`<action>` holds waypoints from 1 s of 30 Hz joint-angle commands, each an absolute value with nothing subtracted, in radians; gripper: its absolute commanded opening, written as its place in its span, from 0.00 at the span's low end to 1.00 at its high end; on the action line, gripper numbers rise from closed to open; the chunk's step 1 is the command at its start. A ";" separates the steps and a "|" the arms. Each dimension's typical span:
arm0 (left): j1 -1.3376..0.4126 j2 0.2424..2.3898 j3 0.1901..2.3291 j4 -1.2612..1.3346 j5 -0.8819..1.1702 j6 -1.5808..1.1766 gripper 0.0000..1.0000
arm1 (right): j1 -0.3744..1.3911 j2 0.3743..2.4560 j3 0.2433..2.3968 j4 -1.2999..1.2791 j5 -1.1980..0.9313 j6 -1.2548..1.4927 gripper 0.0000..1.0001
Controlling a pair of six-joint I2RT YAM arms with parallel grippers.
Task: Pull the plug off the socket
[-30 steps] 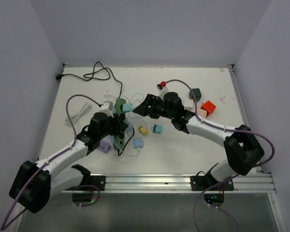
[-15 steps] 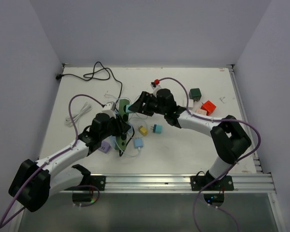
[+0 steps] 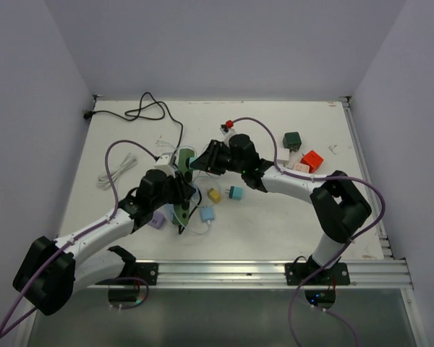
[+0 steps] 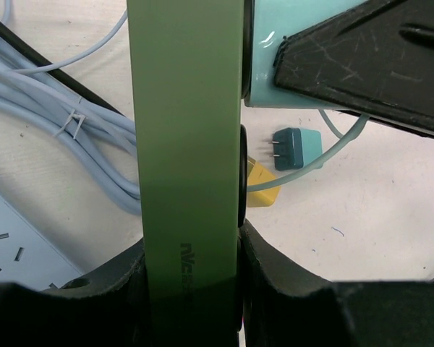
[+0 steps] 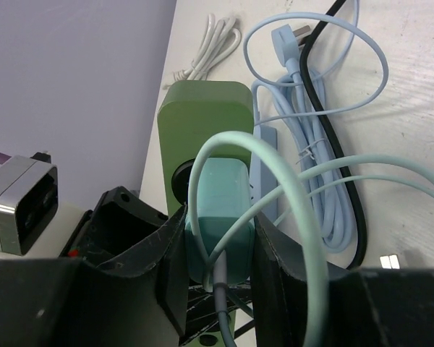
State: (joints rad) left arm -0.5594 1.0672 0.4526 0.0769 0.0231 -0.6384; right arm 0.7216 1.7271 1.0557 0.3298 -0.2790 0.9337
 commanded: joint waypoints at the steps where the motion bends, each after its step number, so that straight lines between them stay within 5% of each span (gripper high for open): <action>1: -0.568 1.058 0.521 0.105 -0.050 -0.626 0.00 | 0.723 1.689 1.060 0.345 -0.261 0.913 0.02; 8: -0.566 1.107 0.554 -0.060 -0.207 -0.716 0.00 | 0.710 1.621 1.034 0.307 -0.230 0.887 0.00; 20: -0.385 1.157 0.529 -0.061 -0.058 -0.718 0.00 | 0.637 1.496 0.928 0.284 -0.218 0.887 0.00; 30: -0.347 1.181 0.583 -0.170 -0.136 -0.686 0.00 | 0.603 1.418 0.877 0.267 -0.203 0.887 0.00</action>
State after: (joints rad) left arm -0.4755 1.1522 0.5716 0.0002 0.2405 -0.6155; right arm 0.6758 1.5406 0.9146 0.3157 -0.2283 0.9497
